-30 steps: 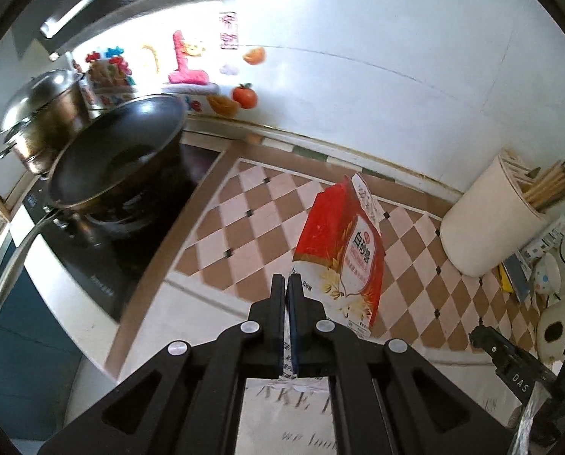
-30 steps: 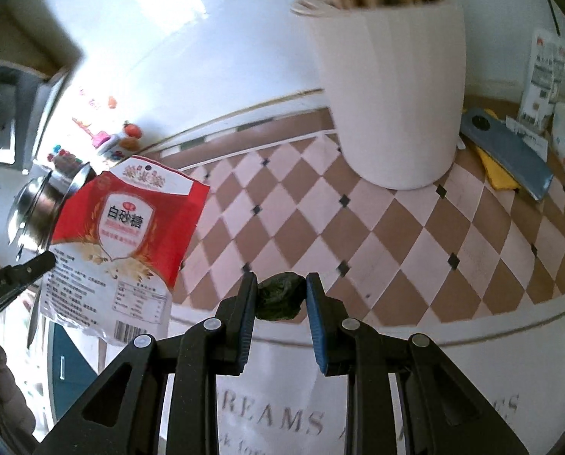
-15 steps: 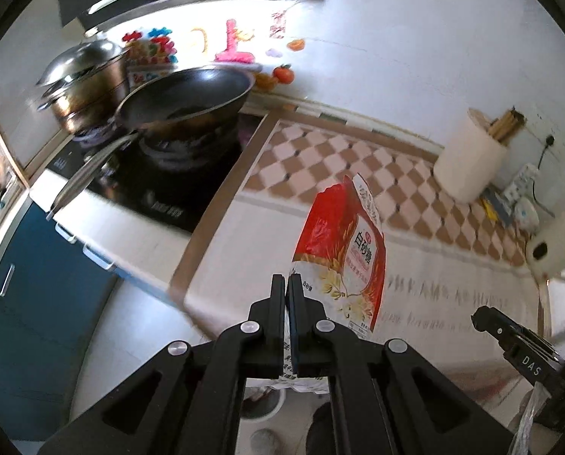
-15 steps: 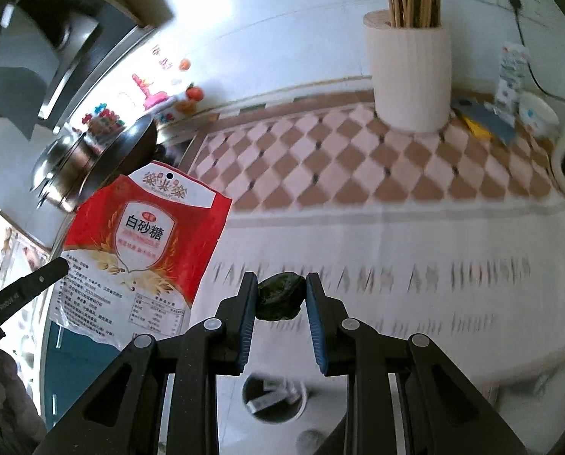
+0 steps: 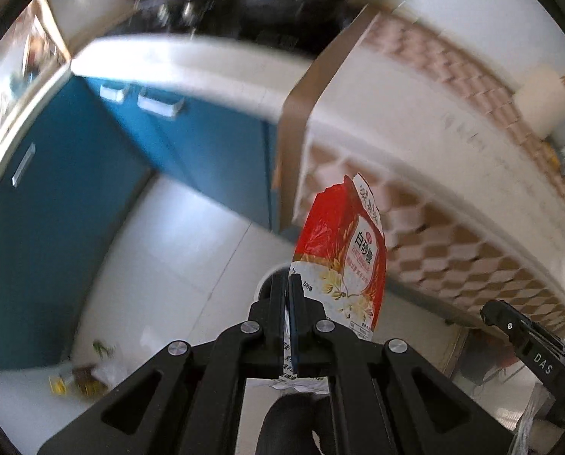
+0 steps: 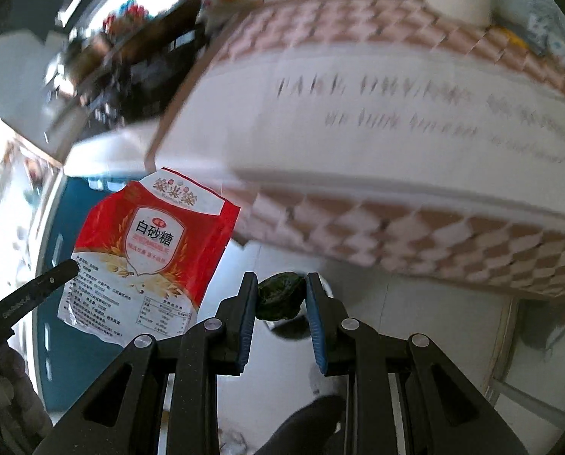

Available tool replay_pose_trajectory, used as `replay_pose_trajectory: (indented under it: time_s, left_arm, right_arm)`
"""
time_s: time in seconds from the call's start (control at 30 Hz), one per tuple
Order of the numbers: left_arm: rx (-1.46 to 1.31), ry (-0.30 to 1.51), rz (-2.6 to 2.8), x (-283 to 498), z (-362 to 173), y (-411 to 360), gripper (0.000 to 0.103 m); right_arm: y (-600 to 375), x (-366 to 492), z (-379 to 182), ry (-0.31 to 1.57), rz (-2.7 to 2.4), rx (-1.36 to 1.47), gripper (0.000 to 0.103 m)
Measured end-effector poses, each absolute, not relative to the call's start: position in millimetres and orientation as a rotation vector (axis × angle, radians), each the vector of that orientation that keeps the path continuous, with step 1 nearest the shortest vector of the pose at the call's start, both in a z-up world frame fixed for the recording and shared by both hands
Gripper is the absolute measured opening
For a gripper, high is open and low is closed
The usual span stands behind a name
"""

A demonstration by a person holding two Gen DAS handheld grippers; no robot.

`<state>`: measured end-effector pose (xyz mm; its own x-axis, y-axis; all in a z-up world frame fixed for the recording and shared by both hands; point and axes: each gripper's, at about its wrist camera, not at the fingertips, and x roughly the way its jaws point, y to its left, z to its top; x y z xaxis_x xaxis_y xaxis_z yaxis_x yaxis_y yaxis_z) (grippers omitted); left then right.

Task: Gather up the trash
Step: 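Carry the sugar bag and lump down into the trash bin and open both tools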

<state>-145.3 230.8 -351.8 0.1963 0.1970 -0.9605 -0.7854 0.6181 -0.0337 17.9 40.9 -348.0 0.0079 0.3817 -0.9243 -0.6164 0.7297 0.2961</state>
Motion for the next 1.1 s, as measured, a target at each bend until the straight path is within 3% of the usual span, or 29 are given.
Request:
replay_pose_trajectory:
  time_s: [0.17, 0.63, 0.87, 0.9, 0.97, 1.0, 1.03, 1.1]
  left_arm:
    - [-0.673, 1.301, 0.778, -152.1, -461.3, 239.9, 0.0]
    - [-0.862, 1.52, 0.714, -126.1, -790.3, 252.3, 0.0]
    - [-0.889, 1.587, 0.661, -127.0, -834.4, 251.9, 0.008]
    - [-0.896, 1.58, 0.663, -130.6, -833.0, 251.7, 0.015]
    - [-0.898, 1.572, 0.67, -131.5, -830.1, 252.2, 0.049]
    - [-0.895, 1.557, 0.686, -134.5, -825.7, 255.1, 0.076]
    - [-0.889, 1.544, 0.701, -134.7, -822.0, 258.4, 0.085]
    - [-0.877, 1.533, 0.719, -140.2, -807.8, 259.1, 0.086]
  right_arm:
    - [53.6, -4.6, -430.2, 1.43, 0.8, -0.295, 0.027]
    - [70.0, -16.3, -741.4, 1.617, 0.727, -0.376, 0.027]
    - [93.1, -22.7, -842.0, 1.705, 0.728, -0.381, 0.027]
    - [96.6, -25.1, -853.2, 1.724, 0.735, -0.386, 0.027]
    - [100.2, -28.3, -864.5, 1.748, 0.737, -0.378, 0.028]
    - [100.4, -29.0, -866.9, 1.75, 0.737, -0.376, 0.029]
    - [102.2, -29.3, -867.6, 1.749, 0.737, -0.383, 0.033]
    - [103.9, -31.3, -863.9, 1.749, 0.742, -0.374, 0.053]
